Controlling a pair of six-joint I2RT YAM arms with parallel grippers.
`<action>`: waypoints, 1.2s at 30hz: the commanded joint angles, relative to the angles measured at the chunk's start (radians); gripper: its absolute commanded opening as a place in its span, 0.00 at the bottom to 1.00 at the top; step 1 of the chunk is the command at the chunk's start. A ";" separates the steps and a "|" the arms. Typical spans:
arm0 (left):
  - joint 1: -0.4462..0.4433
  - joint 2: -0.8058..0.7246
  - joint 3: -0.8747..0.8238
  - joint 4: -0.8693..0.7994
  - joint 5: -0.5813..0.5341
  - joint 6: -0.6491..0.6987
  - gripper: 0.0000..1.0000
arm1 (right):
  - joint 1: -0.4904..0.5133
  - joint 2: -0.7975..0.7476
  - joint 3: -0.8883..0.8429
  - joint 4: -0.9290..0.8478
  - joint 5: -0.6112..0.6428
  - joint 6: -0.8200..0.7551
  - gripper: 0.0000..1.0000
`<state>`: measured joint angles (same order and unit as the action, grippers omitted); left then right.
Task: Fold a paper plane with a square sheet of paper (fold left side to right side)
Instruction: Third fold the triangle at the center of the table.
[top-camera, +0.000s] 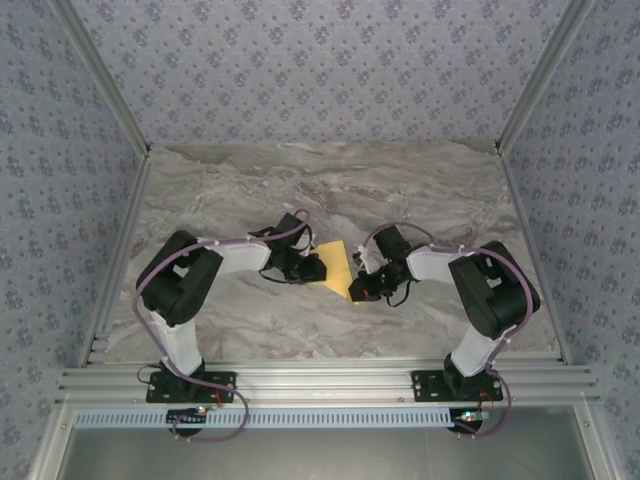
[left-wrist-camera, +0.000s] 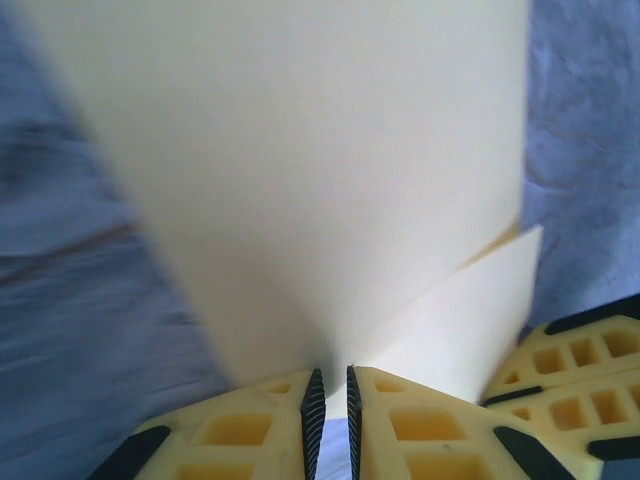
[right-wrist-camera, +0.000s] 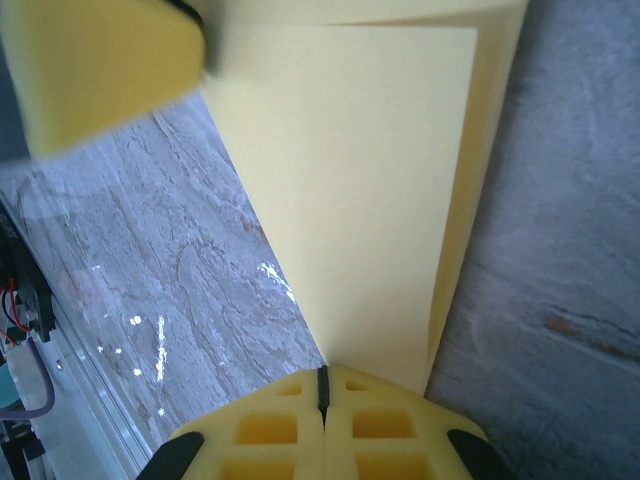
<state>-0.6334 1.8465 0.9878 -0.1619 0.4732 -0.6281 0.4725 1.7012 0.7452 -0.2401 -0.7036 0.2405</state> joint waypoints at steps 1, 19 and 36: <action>0.076 -0.025 -0.043 -0.138 -0.168 0.069 0.18 | 0.000 0.051 -0.033 -0.100 0.109 0.010 0.06; -0.158 0.032 0.151 -0.052 -0.066 -0.010 0.21 | 0.005 0.050 -0.013 -0.112 0.110 0.010 0.06; -0.166 0.120 0.132 -0.087 -0.135 -0.014 0.20 | 0.018 -0.160 -0.003 -0.028 0.012 0.198 0.08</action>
<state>-0.7986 1.9461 1.1599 -0.2249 0.3775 -0.6365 0.4778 1.5803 0.7383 -0.2802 -0.6735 0.3386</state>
